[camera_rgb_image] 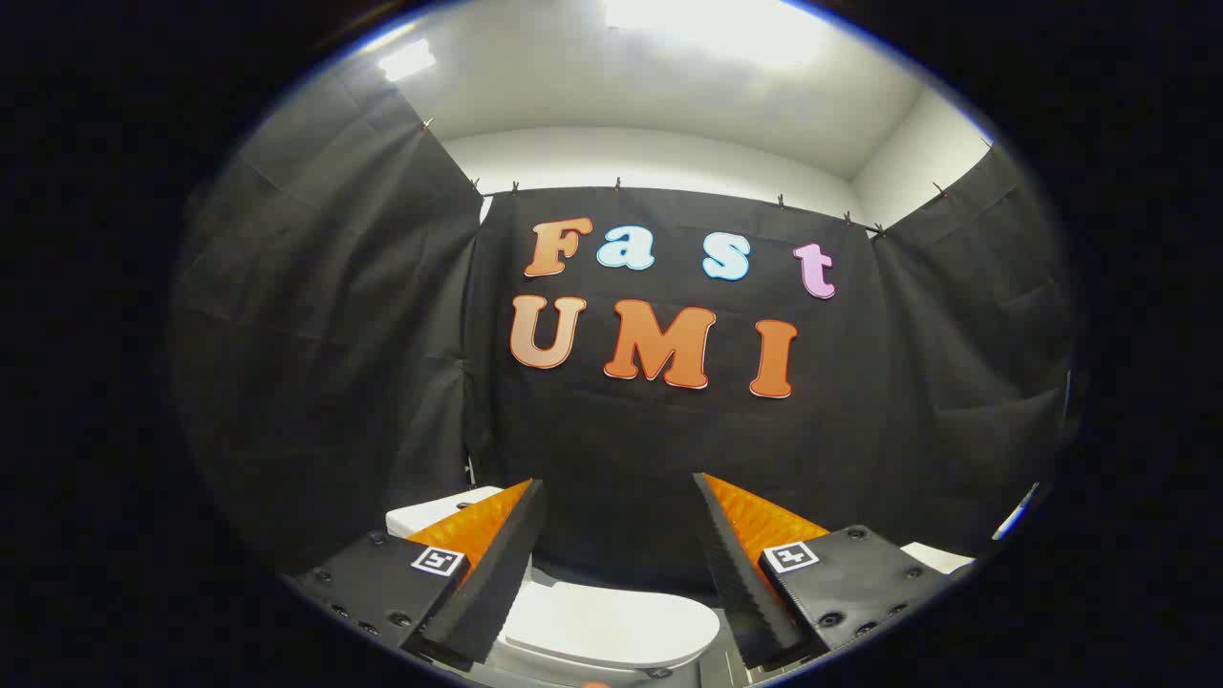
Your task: Open the toilet lid.
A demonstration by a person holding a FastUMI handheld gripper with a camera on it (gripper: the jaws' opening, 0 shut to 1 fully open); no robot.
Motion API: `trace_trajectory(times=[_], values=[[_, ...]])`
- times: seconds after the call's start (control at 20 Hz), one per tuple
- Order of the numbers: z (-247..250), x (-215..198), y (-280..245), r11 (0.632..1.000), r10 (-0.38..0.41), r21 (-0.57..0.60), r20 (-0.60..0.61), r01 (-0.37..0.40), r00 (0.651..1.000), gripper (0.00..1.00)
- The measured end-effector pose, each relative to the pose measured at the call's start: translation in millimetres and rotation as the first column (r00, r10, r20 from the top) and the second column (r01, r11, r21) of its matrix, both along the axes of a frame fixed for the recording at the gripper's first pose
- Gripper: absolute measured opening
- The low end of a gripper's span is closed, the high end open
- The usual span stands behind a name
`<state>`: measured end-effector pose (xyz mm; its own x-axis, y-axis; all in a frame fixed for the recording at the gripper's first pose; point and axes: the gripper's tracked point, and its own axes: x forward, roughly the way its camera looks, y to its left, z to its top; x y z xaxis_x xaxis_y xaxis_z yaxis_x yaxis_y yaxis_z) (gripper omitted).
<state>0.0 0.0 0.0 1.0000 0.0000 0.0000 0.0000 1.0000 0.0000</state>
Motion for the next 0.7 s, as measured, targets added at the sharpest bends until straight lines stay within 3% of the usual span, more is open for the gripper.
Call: trace_trajectory(times=[0.35,0.7], values=[[-4,1,-8,0.998,-0.018,0.066,-0.007,0.019,1.000,0.98],[-8,3,-1,0.999,0.006,0.043,-0.014,-0.005,1.000,0.98]])
